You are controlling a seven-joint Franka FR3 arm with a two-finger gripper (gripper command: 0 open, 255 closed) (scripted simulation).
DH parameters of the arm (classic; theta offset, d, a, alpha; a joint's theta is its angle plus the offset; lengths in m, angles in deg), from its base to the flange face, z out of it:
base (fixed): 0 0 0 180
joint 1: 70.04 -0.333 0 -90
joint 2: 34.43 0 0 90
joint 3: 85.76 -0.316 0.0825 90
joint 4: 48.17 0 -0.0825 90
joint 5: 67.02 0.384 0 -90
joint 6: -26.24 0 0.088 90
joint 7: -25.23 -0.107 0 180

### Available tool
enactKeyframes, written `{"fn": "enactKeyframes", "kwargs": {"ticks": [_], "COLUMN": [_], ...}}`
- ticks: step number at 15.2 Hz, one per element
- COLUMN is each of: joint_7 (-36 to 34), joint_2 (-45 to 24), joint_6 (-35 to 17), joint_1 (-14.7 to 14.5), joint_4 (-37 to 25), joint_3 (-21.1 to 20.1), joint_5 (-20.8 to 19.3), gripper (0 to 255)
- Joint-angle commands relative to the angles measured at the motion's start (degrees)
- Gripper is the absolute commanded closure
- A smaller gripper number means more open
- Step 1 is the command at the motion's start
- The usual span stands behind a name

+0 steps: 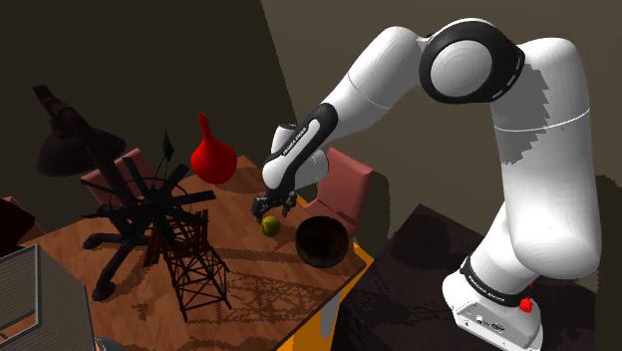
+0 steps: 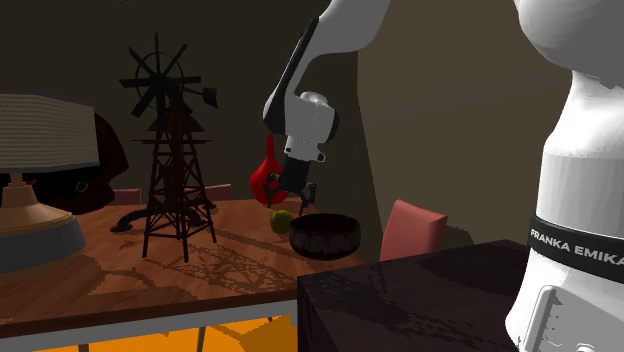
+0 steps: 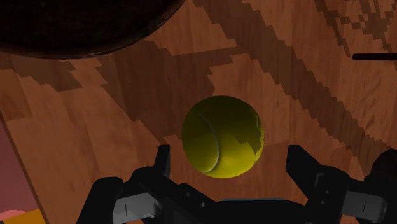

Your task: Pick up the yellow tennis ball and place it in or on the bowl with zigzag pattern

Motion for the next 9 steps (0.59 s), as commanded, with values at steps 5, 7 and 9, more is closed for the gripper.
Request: {"fn": "enactKeyframes", "kwargs": {"ticks": [5, 7, 9], "joint_7": [0.21, 0.21, 0.21], "joint_2": [-3.59, -3.6, -3.6], "joint_6": [-2.22, -2.22, -2.22], "joint_1": [-0.38, -0.38, -0.38], "joint_4": [-1.52, -1.52, -1.52], "joint_3": [-0.37, -0.37, -0.37], "joint_5": [0.27, 0.27, 0.27], "gripper": [0, 0, 0]}}
